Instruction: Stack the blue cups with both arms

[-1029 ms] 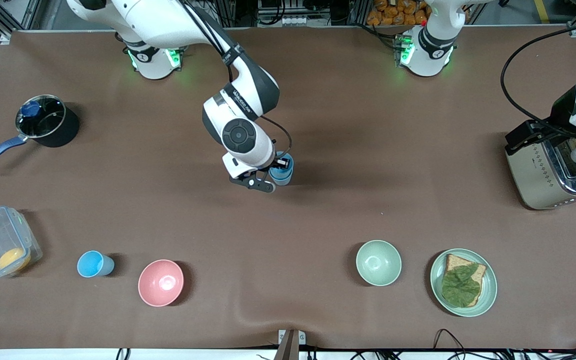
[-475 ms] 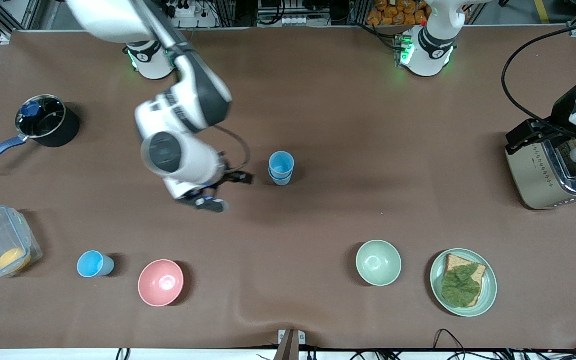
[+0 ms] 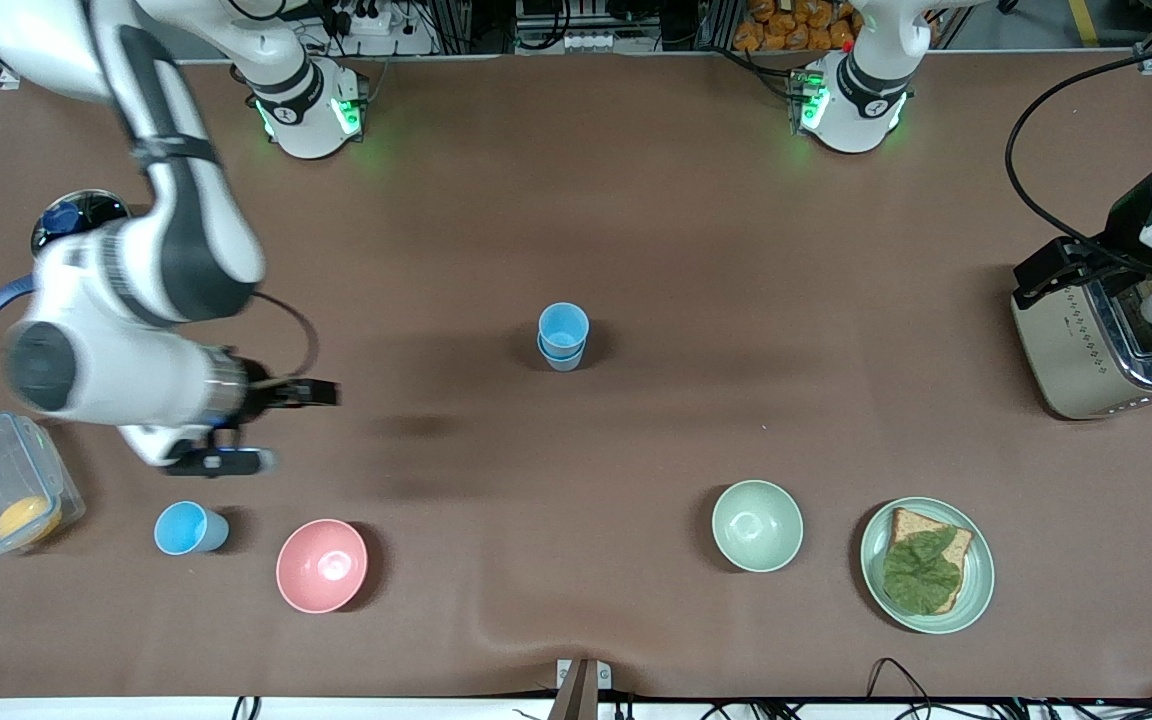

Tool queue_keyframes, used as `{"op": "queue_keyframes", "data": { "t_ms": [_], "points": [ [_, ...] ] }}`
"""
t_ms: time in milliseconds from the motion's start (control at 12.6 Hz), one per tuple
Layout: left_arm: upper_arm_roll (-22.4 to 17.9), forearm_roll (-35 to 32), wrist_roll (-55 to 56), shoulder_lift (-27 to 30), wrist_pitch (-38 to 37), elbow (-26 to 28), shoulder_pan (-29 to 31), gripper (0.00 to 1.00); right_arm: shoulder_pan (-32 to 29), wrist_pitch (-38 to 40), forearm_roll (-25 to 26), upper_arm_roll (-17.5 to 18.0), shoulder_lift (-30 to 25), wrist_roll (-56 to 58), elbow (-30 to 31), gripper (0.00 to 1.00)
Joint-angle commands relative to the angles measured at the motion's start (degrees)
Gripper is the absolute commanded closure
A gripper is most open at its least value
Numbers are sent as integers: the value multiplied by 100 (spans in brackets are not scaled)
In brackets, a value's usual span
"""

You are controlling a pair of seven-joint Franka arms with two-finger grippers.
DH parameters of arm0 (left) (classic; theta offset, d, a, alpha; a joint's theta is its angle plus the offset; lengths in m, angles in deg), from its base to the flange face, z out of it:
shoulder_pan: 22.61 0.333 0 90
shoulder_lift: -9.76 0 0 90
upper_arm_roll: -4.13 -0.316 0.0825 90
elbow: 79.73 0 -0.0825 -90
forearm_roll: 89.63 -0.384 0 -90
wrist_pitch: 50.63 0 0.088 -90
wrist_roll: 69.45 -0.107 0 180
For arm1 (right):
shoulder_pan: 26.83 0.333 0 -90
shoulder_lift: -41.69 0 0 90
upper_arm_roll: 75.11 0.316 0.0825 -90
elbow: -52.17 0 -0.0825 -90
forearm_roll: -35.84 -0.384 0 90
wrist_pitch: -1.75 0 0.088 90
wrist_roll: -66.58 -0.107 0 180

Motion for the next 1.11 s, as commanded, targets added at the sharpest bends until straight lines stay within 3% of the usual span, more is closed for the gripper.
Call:
{"op": "queue_keyframes", "data": {
  "t_ms": [0,237,554,1029],
  "points": [
    [-11,-7,-159,42,-229,-149,4,0,-279,119,294,130,-1048,443,747,0],
    [-2,-7,-177,51,-326,-158,-4,0,-656,120,805,147,-2155,811,1529,0],
    [-11,-7,-194,68,-335,-158,13,0,-1167,523,814,130,-2860,1069,1584,0],
    [-46,11,-282,59,-335,-158,22,0,-1167,946,805,-64,-2950,286,1417,0]
  ]
}}
